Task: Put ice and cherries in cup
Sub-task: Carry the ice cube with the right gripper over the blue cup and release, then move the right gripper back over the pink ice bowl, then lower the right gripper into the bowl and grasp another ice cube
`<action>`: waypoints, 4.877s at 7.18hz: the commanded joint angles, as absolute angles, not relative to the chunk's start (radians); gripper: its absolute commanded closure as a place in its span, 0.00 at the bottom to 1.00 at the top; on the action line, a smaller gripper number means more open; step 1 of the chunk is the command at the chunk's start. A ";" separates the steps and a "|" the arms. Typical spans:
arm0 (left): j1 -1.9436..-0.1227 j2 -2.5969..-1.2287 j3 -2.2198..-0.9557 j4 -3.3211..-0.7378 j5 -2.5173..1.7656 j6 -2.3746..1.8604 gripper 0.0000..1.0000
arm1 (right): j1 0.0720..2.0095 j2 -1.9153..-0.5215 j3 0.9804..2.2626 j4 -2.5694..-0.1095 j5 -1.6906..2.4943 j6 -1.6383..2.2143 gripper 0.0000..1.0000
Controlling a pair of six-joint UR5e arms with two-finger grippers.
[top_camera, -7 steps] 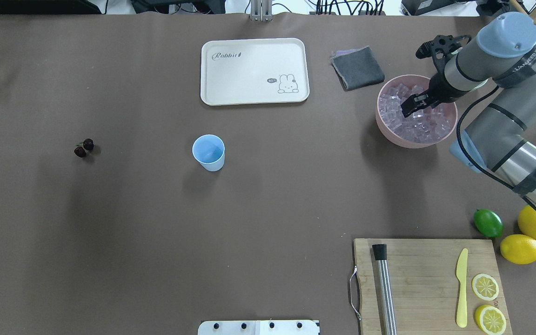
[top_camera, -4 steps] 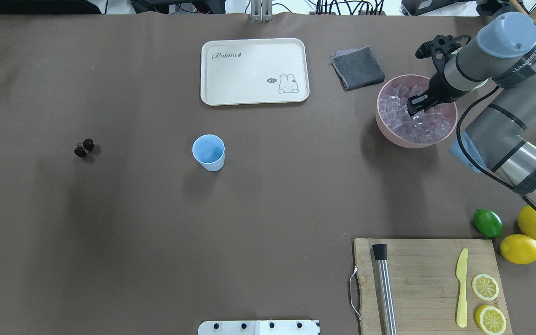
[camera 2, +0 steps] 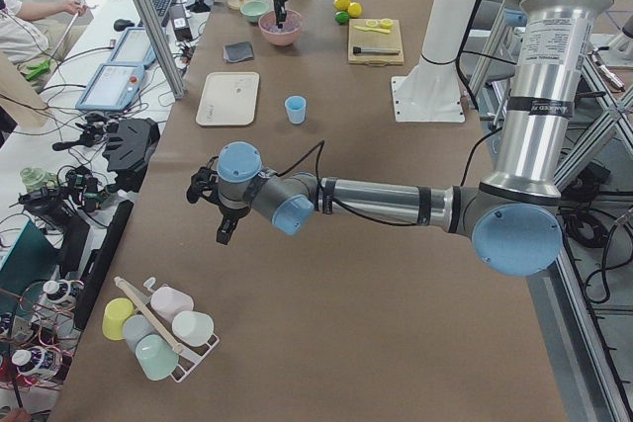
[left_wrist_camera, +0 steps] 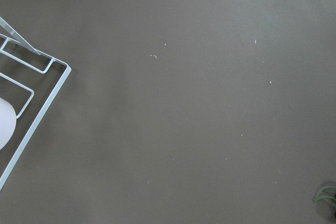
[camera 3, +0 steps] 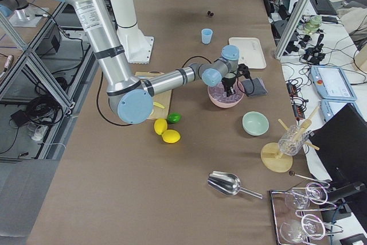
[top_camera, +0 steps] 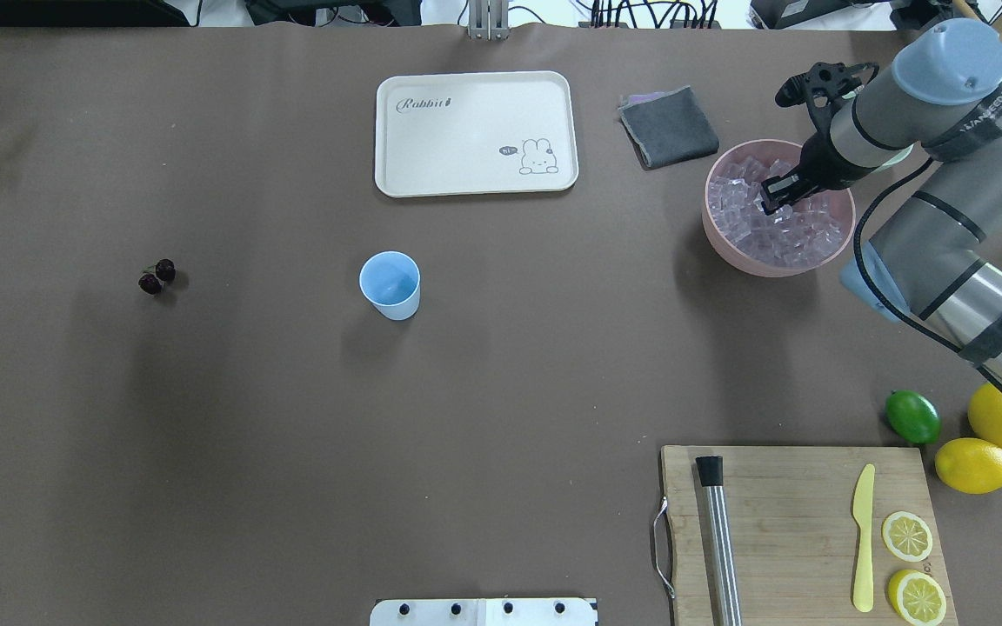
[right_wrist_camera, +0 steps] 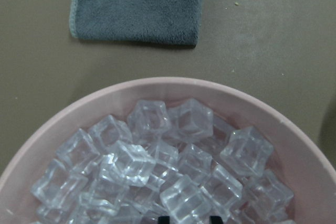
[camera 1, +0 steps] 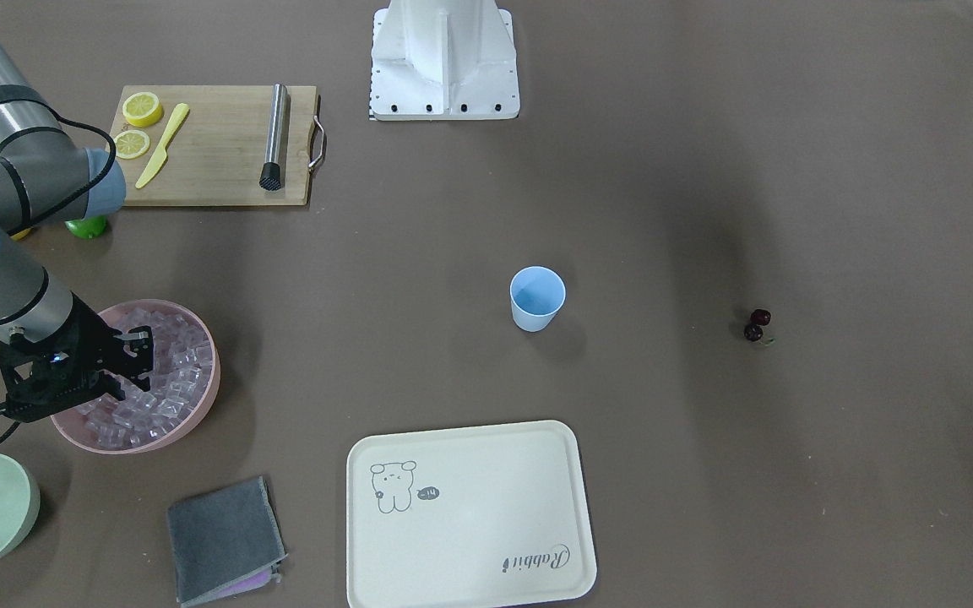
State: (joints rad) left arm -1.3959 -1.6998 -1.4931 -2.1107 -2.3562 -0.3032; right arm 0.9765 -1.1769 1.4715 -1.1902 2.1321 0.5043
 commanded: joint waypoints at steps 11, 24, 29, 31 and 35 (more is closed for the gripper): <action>-1.396 -1.707 -1.503 -2.111 -2.356 -0.307 0.02 | 0.594 -0.594 1.421 -1.468 1.835 1.026 1.00; -1.387 -1.741 -1.485 -2.111 -2.318 -0.311 0.02 | 0.702 -0.608 1.351 -1.366 1.931 1.004 0.01; -1.385 -1.738 -1.489 -2.112 -2.318 -0.318 0.02 | 1.050 -1.030 1.480 -1.353 2.172 0.341 0.03; -1.385 -1.738 -1.500 -2.112 -2.318 -0.316 0.02 | 1.071 -1.139 1.456 -1.243 2.212 0.229 0.04; -1.385 -1.732 -1.505 -2.135 -2.318 -0.319 0.02 | 0.980 -1.147 1.397 -1.137 2.138 0.282 0.06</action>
State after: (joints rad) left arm -1.3852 -1.7363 -1.5042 -2.1186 -2.3185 -0.3148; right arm 1.0011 -1.1435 1.4007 -1.1436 2.1590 0.2765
